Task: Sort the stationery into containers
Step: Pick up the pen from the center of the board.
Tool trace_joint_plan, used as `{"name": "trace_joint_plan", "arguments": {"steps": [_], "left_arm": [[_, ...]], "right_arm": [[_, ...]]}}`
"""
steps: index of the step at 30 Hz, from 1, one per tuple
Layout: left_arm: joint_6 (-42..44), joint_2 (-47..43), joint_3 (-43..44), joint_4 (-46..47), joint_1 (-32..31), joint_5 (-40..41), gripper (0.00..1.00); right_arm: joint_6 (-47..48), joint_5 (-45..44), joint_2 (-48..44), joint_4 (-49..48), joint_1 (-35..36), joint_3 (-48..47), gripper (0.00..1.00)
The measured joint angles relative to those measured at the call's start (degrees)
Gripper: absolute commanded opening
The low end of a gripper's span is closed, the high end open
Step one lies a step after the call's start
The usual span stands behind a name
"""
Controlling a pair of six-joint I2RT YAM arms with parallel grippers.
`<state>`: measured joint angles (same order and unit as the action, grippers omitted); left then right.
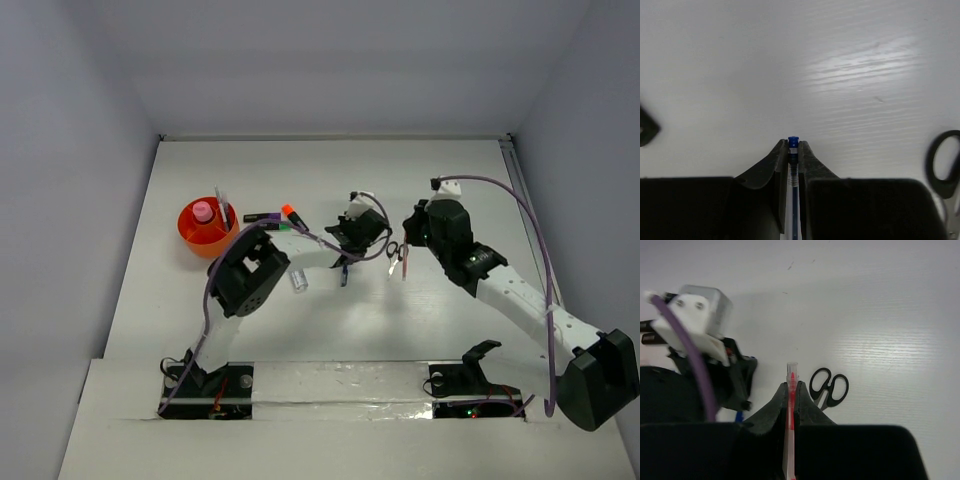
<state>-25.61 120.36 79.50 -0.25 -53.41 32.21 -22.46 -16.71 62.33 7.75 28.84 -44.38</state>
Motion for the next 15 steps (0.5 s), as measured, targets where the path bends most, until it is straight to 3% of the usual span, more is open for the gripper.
{"name": "trace_joint_plan", "arguments": {"steps": [5, 11, 15], "left_arm": [[2.05, -12.48, -5.53, 0.44, 8.52, -0.11, 0.0], [5.07, -32.33, -9.03, 9.94, 26.25, 1.7, 0.0], [7.19, -38.14, -12.24, 15.43, 35.43, 2.78, 0.0]], "right_arm": [[-0.24, 1.33, -0.17, -1.27, 0.0, 1.62, 0.0], [-0.83, 3.13, -2.45, -4.22, 0.0, 4.24, 0.0], [-1.36, 4.39, -3.58, -6.97, 0.0, 5.51, 0.0]]}}
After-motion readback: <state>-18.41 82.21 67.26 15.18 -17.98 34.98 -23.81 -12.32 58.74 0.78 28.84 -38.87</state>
